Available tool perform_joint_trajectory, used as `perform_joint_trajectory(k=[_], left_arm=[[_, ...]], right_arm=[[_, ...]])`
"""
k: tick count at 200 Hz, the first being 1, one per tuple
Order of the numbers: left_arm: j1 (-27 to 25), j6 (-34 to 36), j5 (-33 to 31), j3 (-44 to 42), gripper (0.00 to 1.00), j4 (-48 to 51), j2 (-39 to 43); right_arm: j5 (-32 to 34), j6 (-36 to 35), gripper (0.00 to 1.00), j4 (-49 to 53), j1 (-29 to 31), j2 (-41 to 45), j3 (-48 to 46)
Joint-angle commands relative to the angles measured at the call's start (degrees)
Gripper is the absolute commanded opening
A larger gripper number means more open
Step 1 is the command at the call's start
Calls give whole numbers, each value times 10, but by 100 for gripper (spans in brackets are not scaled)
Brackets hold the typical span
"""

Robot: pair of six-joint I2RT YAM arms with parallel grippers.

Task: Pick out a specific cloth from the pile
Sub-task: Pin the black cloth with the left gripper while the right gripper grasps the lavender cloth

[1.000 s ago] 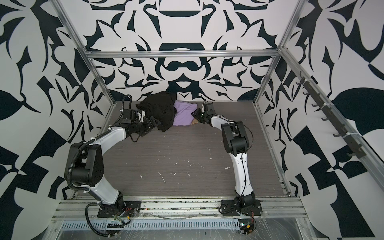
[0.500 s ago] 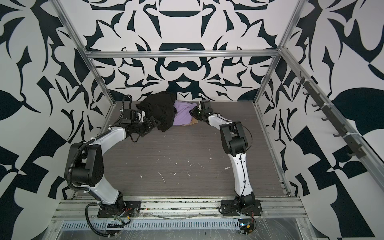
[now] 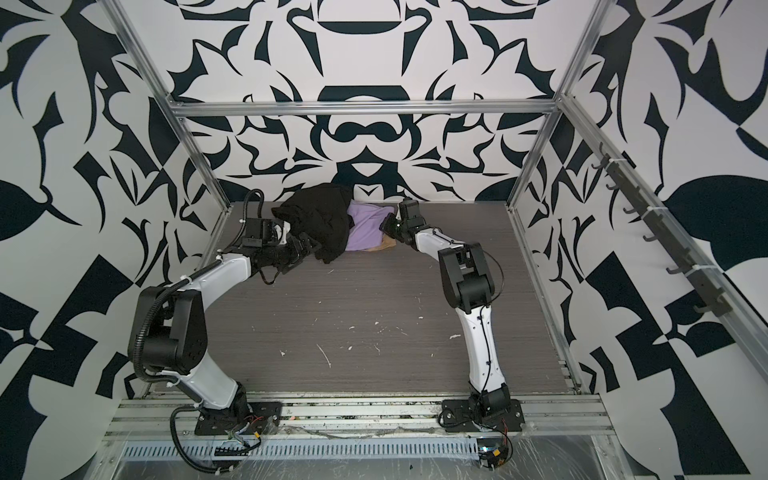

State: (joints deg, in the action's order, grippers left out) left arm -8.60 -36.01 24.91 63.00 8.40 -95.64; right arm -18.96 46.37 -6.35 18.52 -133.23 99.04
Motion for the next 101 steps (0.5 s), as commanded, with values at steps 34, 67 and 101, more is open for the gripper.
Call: perform_joint_trajectory(k=[34, 67, 101], left_arm=[[0, 1, 1, -7, 100, 6, 31], [0, 0, -3, -10, 100, 7, 44], [0, 2, -8, -15, 100, 12, 58]], right_arm=[[4, -10, 0, -11, 8, 45, 2], [5, -14, 0, -7, 12, 61, 3], [1, -11, 0, -7, 16, 73, 3]])
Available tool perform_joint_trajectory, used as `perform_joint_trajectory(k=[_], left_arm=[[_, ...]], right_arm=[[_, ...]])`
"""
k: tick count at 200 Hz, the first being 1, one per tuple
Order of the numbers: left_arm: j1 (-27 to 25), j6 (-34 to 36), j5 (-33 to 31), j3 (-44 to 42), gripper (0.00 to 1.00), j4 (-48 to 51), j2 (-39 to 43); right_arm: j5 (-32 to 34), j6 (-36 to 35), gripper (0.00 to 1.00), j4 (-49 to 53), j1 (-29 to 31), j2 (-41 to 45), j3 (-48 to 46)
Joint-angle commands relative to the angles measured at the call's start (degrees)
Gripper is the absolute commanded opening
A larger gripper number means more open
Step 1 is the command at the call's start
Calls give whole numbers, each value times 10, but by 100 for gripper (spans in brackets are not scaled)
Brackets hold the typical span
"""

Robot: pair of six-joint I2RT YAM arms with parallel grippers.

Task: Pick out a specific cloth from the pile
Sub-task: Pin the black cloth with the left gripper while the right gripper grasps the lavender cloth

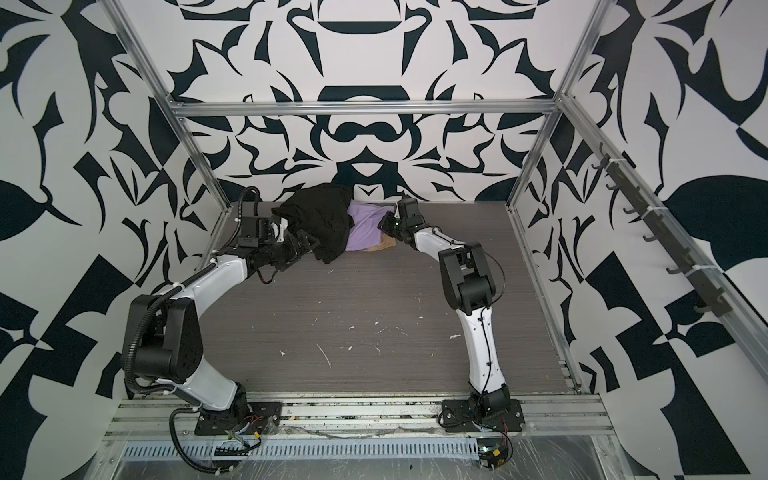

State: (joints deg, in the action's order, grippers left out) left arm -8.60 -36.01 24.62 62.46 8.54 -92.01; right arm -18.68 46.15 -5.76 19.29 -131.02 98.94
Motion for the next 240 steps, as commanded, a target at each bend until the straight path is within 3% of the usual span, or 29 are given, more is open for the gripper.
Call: perform_joint_trajectory(k=[1, 240], left_arm=[[0, 2, -5, -10, 100, 10, 21], [2, 19, -24, -29, 100, 26, 50]], right_arm=[[-2, -9, 0, -13, 8, 51, 4], [-10, -34, 0, 27, 31, 88, 39]])
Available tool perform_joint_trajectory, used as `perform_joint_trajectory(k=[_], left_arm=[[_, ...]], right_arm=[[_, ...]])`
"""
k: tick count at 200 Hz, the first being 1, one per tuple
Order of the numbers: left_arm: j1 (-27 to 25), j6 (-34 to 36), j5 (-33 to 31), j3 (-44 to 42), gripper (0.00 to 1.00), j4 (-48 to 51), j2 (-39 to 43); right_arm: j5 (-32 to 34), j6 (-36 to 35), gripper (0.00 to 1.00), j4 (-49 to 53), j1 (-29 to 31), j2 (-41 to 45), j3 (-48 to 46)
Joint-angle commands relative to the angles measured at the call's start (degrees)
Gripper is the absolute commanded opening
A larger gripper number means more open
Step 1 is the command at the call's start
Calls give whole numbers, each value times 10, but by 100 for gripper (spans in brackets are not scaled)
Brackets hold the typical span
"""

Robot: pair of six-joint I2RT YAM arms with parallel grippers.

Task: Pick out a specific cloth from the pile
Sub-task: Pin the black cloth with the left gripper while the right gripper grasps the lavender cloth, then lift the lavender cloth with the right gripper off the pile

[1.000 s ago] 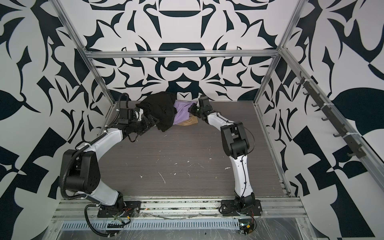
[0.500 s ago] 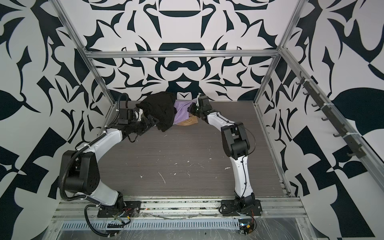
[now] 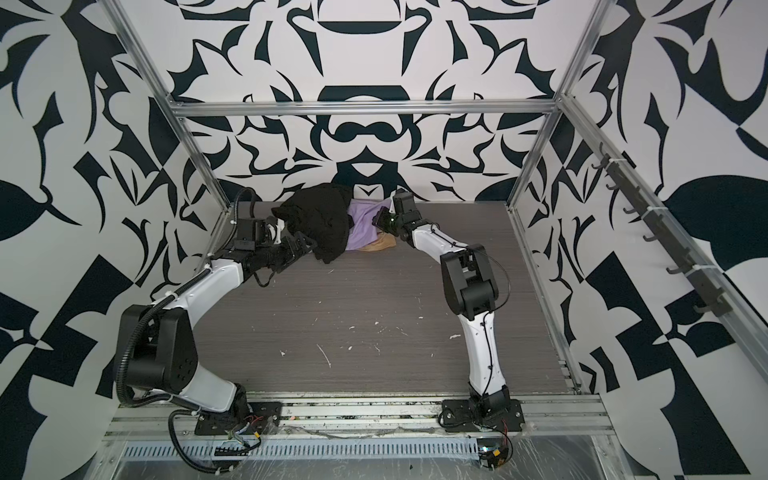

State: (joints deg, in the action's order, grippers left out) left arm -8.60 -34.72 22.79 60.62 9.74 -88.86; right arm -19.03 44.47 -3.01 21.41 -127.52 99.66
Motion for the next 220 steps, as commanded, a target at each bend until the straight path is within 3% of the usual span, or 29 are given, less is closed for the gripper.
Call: perform_joint_trajectory(k=[1, 220], left_arm=[[2, 6, -5, -10, 100, 14, 19], [8, 8, -9, -10, 100, 20, 39]], right_arm=[[-6, -17, 0, 0, 10, 54, 33], [12, -55, 0, 17, 38, 87, 82]])
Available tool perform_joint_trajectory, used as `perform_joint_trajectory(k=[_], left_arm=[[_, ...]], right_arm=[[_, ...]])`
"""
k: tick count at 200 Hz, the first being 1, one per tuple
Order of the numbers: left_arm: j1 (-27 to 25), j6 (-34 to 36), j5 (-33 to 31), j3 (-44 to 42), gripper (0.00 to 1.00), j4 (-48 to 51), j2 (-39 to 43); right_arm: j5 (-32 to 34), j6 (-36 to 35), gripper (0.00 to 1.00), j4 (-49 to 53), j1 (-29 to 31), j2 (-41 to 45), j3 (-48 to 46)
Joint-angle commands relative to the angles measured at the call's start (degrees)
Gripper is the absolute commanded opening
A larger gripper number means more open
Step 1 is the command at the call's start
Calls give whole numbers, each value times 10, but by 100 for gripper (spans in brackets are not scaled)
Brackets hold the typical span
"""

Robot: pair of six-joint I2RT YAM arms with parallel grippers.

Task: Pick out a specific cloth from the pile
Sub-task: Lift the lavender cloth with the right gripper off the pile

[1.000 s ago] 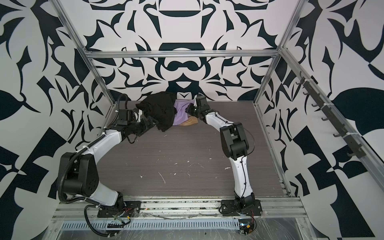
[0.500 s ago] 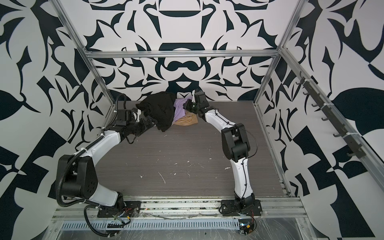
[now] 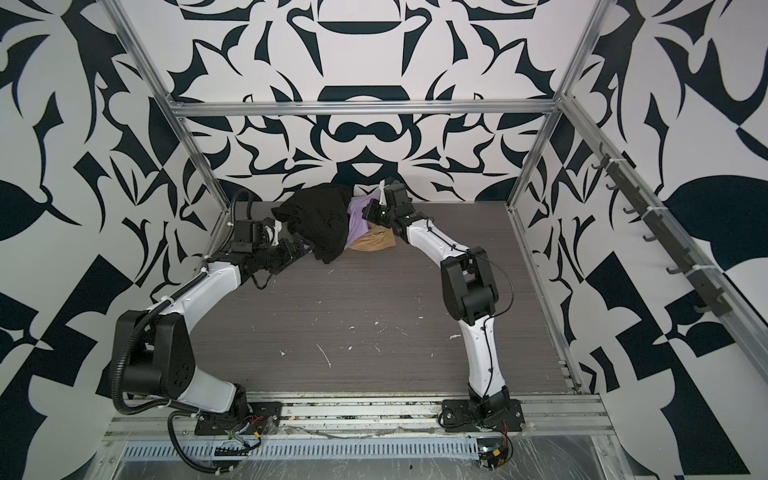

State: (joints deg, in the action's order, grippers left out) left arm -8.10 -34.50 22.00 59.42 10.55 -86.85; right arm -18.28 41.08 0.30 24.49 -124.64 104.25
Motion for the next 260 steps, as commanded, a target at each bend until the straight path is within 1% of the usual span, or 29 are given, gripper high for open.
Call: perform_joint_trajectory(k=[1, 119, 260], left_arm=[[2, 5, -1, 2, 100, 12, 19], [2, 7, -6, 13, 100, 22, 29], [5, 20, -20, -16, 100, 24, 63]], right_arm=[[5, -21, 0, -16, 8, 58, 37], [16, -36, 0, 2, 26, 50, 105], [29, -44, 0, 14, 46, 41, 162]])
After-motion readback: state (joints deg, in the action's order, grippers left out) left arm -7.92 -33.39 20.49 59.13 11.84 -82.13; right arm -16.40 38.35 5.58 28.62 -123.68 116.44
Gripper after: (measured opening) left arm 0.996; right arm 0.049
